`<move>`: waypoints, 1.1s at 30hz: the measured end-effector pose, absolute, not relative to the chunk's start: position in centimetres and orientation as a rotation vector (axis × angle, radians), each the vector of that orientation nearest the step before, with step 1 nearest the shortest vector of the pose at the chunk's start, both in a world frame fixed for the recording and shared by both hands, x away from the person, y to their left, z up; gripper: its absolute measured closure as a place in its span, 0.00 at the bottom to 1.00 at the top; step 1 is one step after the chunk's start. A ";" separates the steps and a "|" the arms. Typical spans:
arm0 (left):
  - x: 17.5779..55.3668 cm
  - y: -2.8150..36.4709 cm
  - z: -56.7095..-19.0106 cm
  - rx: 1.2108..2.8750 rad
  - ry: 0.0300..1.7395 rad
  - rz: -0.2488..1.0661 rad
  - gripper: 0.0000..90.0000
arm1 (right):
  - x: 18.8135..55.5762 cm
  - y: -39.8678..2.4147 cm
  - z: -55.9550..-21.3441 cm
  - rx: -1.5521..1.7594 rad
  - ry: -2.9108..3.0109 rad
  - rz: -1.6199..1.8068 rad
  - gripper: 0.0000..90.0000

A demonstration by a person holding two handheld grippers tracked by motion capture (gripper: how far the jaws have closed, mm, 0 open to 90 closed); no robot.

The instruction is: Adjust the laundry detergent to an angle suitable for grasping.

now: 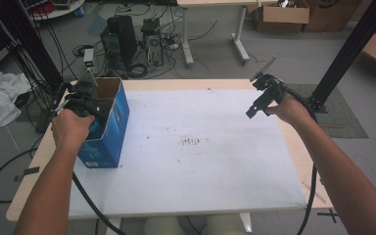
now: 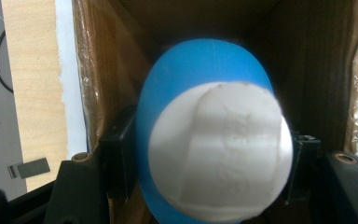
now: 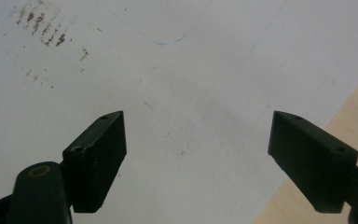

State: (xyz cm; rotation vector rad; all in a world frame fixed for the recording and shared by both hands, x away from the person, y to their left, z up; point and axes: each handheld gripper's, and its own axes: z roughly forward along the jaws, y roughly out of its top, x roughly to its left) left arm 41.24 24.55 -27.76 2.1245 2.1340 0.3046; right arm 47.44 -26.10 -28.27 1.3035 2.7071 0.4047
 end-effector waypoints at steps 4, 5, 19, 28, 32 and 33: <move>41.2 24.7 -27.8 2.112 2.136 0.298 0.41 | 47.4 -26.1 -28.3 1.305 2.708 0.403 0.21; 41.2 24.7 -27.8 2.111 2.136 0.295 0.40 | 47.4 -26.1 -28.3 1.304 2.708 0.405 0.21; 41.1 24.5 -27.5 2.088 2.137 0.296 0.37 | 47.4 -26.4 -28.3 1.304 2.706 0.407 0.21; 40.5 24.8 -26.4 2.060 2.130 0.341 0.33 | 47.2 -26.2 -28.2 1.299 2.711 0.411 0.21; 40.2 24.9 -25.7 2.046 2.130 0.360 0.32 | 47.0 -26.1 -28.3 1.289 2.717 0.404 0.21; 40.1 25.1 -25.4 2.047 2.128 0.355 0.31 | 46.9 -26.1 -28.2 1.291 2.716 0.403 0.21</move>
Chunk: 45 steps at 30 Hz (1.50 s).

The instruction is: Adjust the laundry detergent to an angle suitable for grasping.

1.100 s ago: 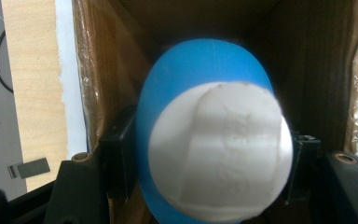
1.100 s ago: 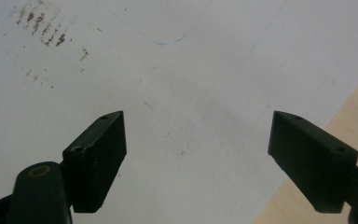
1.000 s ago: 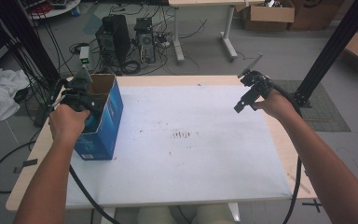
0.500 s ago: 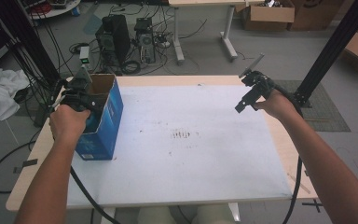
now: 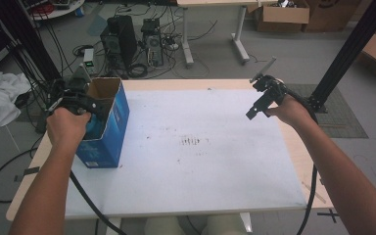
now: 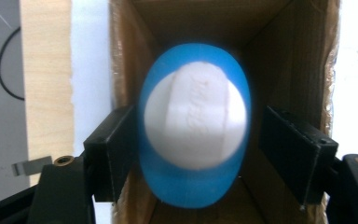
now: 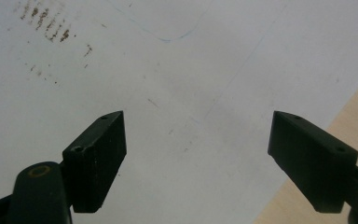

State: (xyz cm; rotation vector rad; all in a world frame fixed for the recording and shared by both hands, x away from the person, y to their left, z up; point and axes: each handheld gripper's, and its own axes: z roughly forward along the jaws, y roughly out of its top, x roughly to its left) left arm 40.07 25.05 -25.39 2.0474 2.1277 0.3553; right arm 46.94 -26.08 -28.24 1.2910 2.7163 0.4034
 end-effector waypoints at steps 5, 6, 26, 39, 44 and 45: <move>39.6 25.2 -24.0 2.019 2.122 0.385 0.31 | 46.7 -26.1 -28.0 1.286 2.713 0.418 0.21; 39.5 25.2 -23.7 2.016 2.121 0.391 0.31 | 46.7 -26.1 -28.0 1.288 2.713 0.418 0.21; 38.1 21.4 -18.4 2.018 1.993 0.374 0.27 | 45.9 -26.7 -27.3 1.288 2.709 0.464 0.21; 37.6 17.4 -17.6 2.061 1.908 0.322 0.26 | 45.5 -26.4 -27.2 1.271 2.719 0.464 0.21; 37.5 15.9 -17.6 2.079 1.875 0.307 0.25 | 45.4 -26.3 -27.0 1.272 2.720 0.479 0.21; 37.5 15.5 -17.6 2.091 1.865 0.305 0.25 | 45.4 -26.3 -27.0 1.273 2.720 0.482 0.21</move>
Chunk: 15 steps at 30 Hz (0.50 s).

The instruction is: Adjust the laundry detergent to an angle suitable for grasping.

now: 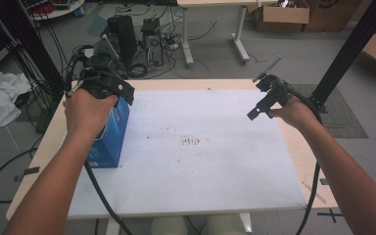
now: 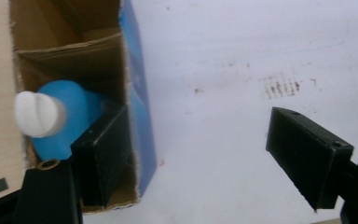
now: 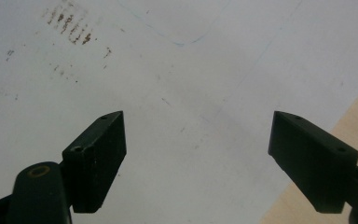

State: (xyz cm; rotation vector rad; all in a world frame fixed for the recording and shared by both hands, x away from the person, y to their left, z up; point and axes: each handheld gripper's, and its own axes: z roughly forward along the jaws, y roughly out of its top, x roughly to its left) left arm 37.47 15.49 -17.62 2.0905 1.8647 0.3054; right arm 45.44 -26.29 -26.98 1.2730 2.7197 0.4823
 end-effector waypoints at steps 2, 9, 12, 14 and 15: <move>37.5 15.0 -17.7 2.094 1.858 0.292 0.26 | 45.4 -26.2 -27.0 1.272 2.722 0.484 0.21; 37.7 12.7 -17.9 2.135 1.816 0.266 0.26 | 45.3 -26.0 -26.8 1.251 2.728 0.484 0.21; 37.8 11.9 -18.0 2.142 1.800 0.253 0.26 | 45.2 -25.9 -26.7 1.260 2.724 0.484 0.21; 37.8 11.4 -18.1 2.150 1.787 0.244 0.26 | 45.2 -25.8 -26.7 1.253 2.728 0.480 0.21; 37.8 11.1 -18.2 2.148 1.784 0.243 0.26 | 45.2 -25.8 -26.7 1.252 2.729 0.479 0.21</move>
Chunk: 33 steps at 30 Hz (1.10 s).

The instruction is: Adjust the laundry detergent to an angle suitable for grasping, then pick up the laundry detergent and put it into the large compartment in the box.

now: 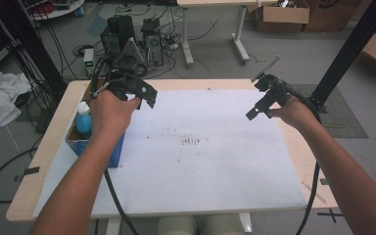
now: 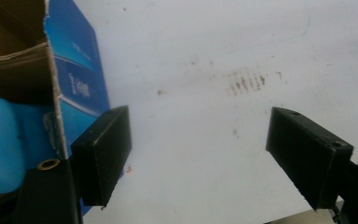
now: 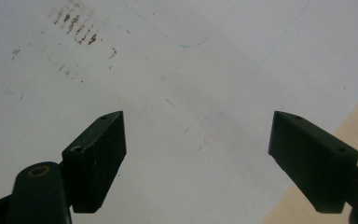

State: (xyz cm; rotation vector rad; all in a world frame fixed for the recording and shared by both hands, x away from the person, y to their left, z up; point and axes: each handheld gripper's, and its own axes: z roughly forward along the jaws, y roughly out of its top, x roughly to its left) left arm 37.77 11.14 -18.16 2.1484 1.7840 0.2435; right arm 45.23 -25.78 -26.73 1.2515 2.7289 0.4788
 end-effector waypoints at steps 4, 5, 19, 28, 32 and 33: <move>37.9 10.5 -18.5 2.166 1.770 0.238 0.26 | 45.3 -25.6 -26.7 1.246 2.730 0.476 0.21; 37.9 10.3 -18.6 2.161 1.771 0.237 0.26 | 45.4 -25.6 -26.7 1.243 2.733 0.476 0.21; 38.3 8.3 -19.4 2.172 1.729 0.198 0.26 | 45.5 -25.6 -26.6 1.242 2.732 0.479 0.21; 39.0 6.5 -19.9 2.192 1.684 0.185 0.27 | 45.6 -25.7 -26.5 1.246 2.733 0.483 0.21; 39.5 5.7 -20.3 2.207 1.675 0.173 0.27 | 45.6 -25.8 -26.4 1.248 2.732 0.484 0.21; 39.6 5.5 -20.4 2.212 1.676 0.170 0.27 | 45.7 -25.8 -26.4 1.242 2.733 0.481 0.21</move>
